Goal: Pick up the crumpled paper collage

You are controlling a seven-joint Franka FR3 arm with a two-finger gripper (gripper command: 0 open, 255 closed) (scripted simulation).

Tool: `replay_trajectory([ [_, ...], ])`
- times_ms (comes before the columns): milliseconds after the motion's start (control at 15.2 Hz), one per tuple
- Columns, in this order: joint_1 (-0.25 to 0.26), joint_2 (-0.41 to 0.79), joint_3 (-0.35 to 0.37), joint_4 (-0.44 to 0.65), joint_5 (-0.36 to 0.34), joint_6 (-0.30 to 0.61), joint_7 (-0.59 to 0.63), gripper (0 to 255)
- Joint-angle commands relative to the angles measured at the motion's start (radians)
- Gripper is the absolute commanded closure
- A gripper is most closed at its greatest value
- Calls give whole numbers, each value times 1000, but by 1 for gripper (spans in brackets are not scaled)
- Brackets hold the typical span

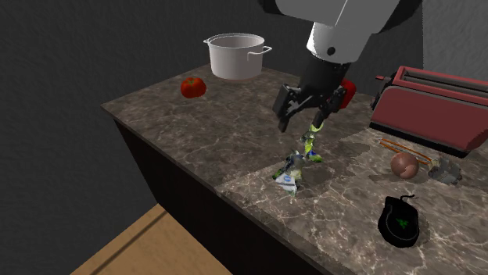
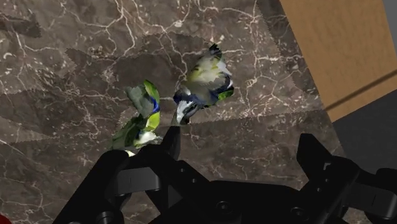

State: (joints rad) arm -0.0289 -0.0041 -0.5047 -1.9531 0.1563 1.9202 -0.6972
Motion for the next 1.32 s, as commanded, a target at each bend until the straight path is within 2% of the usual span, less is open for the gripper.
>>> replay_trajectory([
  [0,-18,90,-19,59,54,-1,-61,0],
  [462,-129,390,-14,307,217,-53,-205,0],
  [1056,-133,425,-2,254,242,29,-232,0],
  [1122,-133,425,-2,252,243,30,-233,255],
  [1254,-133,425,-2,253,243,29,-233,255],
])
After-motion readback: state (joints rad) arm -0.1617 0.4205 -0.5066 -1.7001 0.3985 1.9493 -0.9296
